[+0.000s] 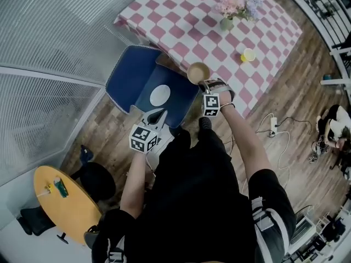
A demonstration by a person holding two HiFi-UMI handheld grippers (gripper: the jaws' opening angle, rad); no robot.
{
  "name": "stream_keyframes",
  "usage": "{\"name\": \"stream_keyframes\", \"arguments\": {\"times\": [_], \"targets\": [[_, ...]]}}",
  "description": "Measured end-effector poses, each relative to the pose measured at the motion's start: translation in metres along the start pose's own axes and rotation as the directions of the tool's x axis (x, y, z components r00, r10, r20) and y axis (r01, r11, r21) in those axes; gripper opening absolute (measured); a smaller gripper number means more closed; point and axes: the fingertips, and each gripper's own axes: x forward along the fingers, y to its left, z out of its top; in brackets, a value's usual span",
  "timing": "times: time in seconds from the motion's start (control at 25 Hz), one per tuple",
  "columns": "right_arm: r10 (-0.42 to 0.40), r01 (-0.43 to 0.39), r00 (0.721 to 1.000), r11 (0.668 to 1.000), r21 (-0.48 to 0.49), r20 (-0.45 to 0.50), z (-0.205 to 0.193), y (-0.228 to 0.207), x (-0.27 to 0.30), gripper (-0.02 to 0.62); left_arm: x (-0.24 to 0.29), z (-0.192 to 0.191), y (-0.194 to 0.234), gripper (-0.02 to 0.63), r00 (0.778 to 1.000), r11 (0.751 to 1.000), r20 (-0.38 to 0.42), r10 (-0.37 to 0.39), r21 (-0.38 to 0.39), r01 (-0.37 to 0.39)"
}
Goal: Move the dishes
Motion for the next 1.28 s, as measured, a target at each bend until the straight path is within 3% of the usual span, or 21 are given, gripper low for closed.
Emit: {"name": "stream_keyframes", "arguments": {"times": [0.44, 0.68, 1.28], "targets": [[0.016, -0.011, 0.998, 0.997, 0.080, -0.061, -0.115, 0.022, -0.041, 0.026, 0.068, 0.028, -0.074, 0.023, 0.999, 0.999, -0.005, -0.040, 0.036, 0.040], [0.027, -0.013, 0.993, 0.993, 0.121, -0.112, -0.206, 0.036, -0.079, 0.026, 0.117, 0.042, -0.137, 0.023, 0.997, 0.996, -0.022, -0.074, 0.042, 0.075], [0.042, 0.010, 0.974, 0.974, 0.226, -0.222, -0.330, 0.053, -0.093, 0.026, 0.189, 0.052, -0.187, 0.023, 0.993, 0.991, -0.044, -0.111, 0.072, 0.114]]}}
